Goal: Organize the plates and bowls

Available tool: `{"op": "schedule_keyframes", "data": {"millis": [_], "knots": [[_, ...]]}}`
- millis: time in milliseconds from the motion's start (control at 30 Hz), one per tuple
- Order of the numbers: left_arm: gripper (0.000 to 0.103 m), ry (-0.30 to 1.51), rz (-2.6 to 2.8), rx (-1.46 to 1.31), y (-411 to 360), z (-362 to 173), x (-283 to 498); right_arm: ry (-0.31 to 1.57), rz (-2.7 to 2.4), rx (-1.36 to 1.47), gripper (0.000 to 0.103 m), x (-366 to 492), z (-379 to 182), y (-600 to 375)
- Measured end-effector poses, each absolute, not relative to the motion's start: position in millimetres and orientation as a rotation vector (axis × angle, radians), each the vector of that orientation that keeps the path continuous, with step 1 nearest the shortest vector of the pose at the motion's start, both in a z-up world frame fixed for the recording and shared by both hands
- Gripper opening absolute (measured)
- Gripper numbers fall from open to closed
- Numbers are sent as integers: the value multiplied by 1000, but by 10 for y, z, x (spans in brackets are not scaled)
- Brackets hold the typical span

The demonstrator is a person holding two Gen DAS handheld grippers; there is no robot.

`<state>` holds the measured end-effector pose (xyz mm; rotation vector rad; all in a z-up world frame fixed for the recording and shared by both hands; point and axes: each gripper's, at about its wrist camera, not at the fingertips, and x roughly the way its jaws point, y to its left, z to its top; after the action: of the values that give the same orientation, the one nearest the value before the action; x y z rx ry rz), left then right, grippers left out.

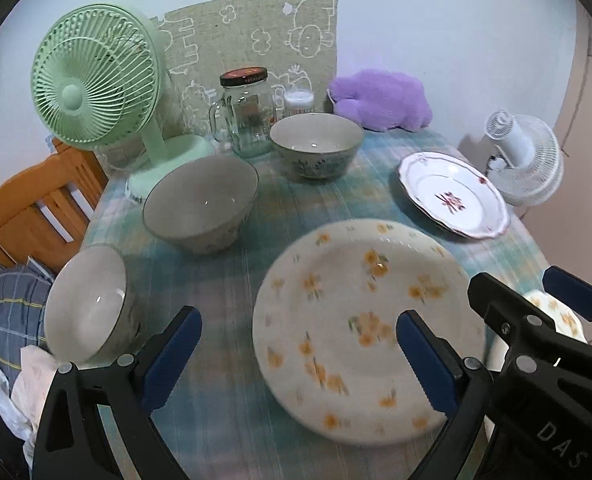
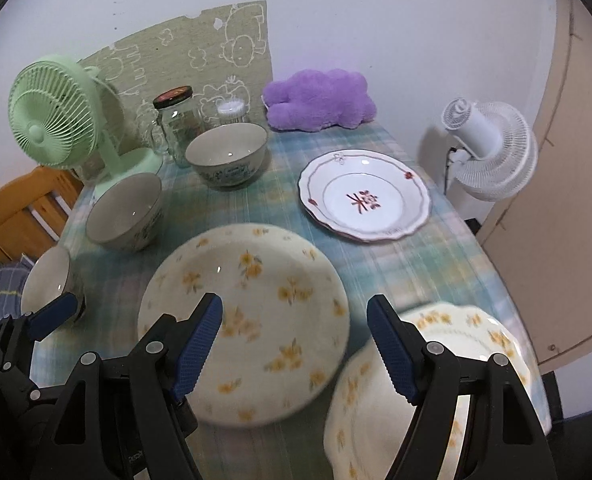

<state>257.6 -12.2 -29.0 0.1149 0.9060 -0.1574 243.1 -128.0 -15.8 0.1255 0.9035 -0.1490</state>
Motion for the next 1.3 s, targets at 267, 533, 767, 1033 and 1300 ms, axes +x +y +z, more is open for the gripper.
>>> {"op": "schedule_keyframes", "data": {"millis": [267, 533, 767, 1033, 1300], "knots": [[98, 981, -114, 96, -211, -720, 2968, 968, -137, 101, 78, 2931, -530, -1397], [94, 1067, -94, 104, -247, -1054, 3106, 1054, -133, 95, 78, 3140, -895, -1455], [95, 1083, -98, 101, -243, -1143, 3136, 1099, -102, 106, 77, 3248, -1082, -1483], [91, 1109, -83, 94, -110, -1123, 3089, 1107, -83, 97, 77, 3237, -1079, -1353], [89, 1125, -80, 76, 48, -1126, 2989, 1127, -35, 96, 72, 3173, -1125, -1258]]}}
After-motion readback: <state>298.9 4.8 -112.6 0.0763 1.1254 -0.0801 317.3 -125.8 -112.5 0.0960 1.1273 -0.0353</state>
